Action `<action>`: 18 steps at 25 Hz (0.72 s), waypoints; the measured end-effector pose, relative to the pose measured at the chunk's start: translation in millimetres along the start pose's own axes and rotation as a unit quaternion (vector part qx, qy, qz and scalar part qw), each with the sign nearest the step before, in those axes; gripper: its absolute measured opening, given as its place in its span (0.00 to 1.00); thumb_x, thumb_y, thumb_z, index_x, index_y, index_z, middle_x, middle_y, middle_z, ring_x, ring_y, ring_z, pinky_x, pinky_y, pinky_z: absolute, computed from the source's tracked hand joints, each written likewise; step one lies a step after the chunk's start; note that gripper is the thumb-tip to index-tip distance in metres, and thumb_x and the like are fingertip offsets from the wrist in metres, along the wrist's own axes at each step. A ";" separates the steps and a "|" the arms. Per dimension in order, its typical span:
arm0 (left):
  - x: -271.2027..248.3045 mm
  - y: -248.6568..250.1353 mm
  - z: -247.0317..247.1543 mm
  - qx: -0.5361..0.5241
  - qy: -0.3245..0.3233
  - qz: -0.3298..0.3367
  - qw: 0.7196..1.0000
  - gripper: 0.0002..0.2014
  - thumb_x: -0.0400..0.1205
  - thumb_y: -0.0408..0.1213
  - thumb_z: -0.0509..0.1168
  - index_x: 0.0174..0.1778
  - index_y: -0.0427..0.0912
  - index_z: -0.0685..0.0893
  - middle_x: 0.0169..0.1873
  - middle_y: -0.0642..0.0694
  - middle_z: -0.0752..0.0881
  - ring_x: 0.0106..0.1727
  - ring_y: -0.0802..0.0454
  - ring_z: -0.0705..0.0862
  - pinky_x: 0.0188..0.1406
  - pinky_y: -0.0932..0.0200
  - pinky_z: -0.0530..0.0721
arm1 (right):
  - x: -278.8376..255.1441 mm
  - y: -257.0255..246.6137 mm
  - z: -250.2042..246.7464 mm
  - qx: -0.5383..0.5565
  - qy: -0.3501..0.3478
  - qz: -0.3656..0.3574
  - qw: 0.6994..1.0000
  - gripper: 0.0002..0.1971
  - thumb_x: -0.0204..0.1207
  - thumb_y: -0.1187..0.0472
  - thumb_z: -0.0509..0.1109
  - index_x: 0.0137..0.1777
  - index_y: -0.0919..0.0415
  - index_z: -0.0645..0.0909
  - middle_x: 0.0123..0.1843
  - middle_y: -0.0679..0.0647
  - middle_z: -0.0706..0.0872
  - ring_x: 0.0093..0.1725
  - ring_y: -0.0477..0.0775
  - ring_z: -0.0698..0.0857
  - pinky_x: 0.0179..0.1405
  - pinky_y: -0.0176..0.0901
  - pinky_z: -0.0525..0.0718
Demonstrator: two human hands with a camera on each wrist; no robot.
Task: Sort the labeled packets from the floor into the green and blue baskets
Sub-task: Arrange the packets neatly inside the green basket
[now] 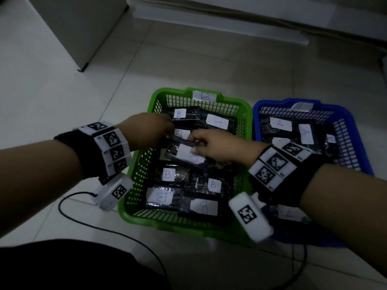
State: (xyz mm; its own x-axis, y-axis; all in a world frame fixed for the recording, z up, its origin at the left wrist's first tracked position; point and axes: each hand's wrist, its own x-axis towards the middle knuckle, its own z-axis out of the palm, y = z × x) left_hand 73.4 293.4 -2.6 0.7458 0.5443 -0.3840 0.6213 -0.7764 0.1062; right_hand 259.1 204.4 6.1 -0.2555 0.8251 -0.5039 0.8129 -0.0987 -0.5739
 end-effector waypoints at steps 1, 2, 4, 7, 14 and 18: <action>-1.7 -1.1 -4.1 -0.016 0.047 -0.035 0.998 0.14 0.80 0.35 0.61 0.61 0.50 0.80 0.61 0.49 0.79 0.55 0.47 0.82 0.45 0.55 0.80 | 8.7 -3.3 1.5 -0.001 0.039 0.001 0.999 0.18 0.80 0.55 0.66 0.70 0.52 0.75 0.57 0.51 0.85 0.47 0.53 0.84 0.44 0.40 0.80; -2.8 -2.8 -6.8 -0.027 0.078 -0.061 0.995 0.14 0.80 0.35 0.60 0.60 0.49 0.79 0.59 0.48 0.79 0.54 0.45 0.82 0.43 0.55 0.79 | 18.5 -6.5 5.4 -0.006 0.056 0.002 0.998 0.20 0.80 0.57 0.66 0.72 0.51 0.75 0.65 0.54 0.83 0.53 0.54 0.84 0.48 0.38 0.78; -7.1 -5.7 -7.8 -0.040 0.102 -0.078 0.991 0.12 0.79 0.36 0.60 0.58 0.49 0.79 0.57 0.48 0.80 0.53 0.45 0.82 0.45 0.53 0.82 | 34.5 -9.9 18.7 0.034 0.056 0.014 0.998 0.23 0.81 0.63 0.65 0.74 0.47 0.73 0.71 0.55 0.80 0.47 0.54 0.88 0.44 0.37 0.83; -14.2 -5.9 3.8 -0.036 0.067 -0.033 0.997 0.14 0.77 0.42 0.64 0.58 0.52 0.80 0.57 0.51 0.81 0.54 0.49 0.83 0.53 0.52 0.83 | 41.8 -0.8 30.5 0.080 0.086 0.022 0.993 0.23 0.79 0.66 0.66 0.72 0.51 0.76 0.68 0.57 0.82 0.25 0.46 0.85 0.30 0.32 0.84; -4.2 -4.9 10.7 0.002 0.031 0.033 0.999 0.33 0.68 0.51 0.76 0.68 0.50 0.72 0.62 0.50 0.81 0.59 0.49 0.81 0.55 0.53 0.78 | 30.2 7.8 27.7 0.300 0.110 0.010 0.947 0.15 0.75 0.71 0.69 0.61 0.60 0.83 0.52 0.58 0.87 0.25 0.50 0.85 0.33 0.40 0.87; -3.2 -5.6 0.6 -0.053 -0.074 0.035 0.995 0.20 0.76 0.49 0.70 0.61 0.47 0.78 0.51 0.50 0.86 0.45 0.54 0.80 0.44 0.62 0.75 | 18.1 10.0 14.6 0.163 0.138 -0.014 0.977 0.16 0.70 0.61 0.77 0.58 0.56 0.83 0.50 0.51 0.85 0.43 0.49 0.85 0.51 0.48 0.87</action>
State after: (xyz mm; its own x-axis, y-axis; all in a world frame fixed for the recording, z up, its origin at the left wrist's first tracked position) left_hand 67.4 295.8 -2.5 0.7497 0.4306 -0.5025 0.5965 -0.7686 0.2313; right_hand 255.0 210.2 -18.2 -0.0880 0.9441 -0.3177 0.5864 -0.2087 -0.7827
